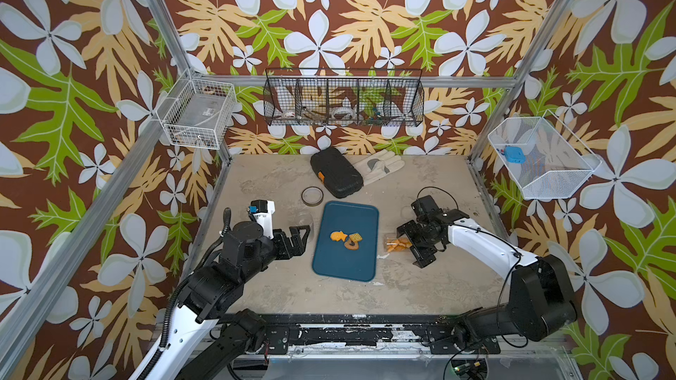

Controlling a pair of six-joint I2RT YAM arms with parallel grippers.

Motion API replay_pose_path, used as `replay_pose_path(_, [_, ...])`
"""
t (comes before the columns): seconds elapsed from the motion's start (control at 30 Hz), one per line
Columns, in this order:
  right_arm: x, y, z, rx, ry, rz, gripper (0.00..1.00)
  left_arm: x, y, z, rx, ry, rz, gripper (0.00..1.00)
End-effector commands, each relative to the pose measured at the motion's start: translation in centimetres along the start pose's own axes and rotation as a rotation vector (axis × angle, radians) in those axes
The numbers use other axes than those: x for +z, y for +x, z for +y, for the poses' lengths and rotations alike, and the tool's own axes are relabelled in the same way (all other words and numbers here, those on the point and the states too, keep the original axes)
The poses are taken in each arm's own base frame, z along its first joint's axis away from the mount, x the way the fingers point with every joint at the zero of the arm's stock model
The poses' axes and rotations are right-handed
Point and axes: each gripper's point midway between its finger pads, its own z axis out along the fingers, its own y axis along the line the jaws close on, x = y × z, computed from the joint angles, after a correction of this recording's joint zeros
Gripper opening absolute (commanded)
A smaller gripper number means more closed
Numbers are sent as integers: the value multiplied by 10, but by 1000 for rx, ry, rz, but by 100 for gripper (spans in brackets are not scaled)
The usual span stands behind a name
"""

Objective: Pour the cookies out of the jar
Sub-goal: Pick up the jar from the center of the board.

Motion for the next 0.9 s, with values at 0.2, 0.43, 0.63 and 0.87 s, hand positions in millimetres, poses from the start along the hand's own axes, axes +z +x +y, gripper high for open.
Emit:
replay_pose_path(0.2, [25, -15, 8, 49, 48, -44, 100, -2, -2, 7, 49, -43, -9, 100])
replay_pose_path(0.43, [29, -26, 8, 22, 71, -100, 91, -3, -4, 9, 74, -58, -14, 100])
replay_pose_path(0.63, [29, -30, 5, 5, 65, -122, 80, -2, -6, 9, 75, -60, -23, 100])
replay_pose_path(0.87, [35, -31, 4, -31, 64, -127, 82, 1, -3, 7, 70, -45, -9, 100])
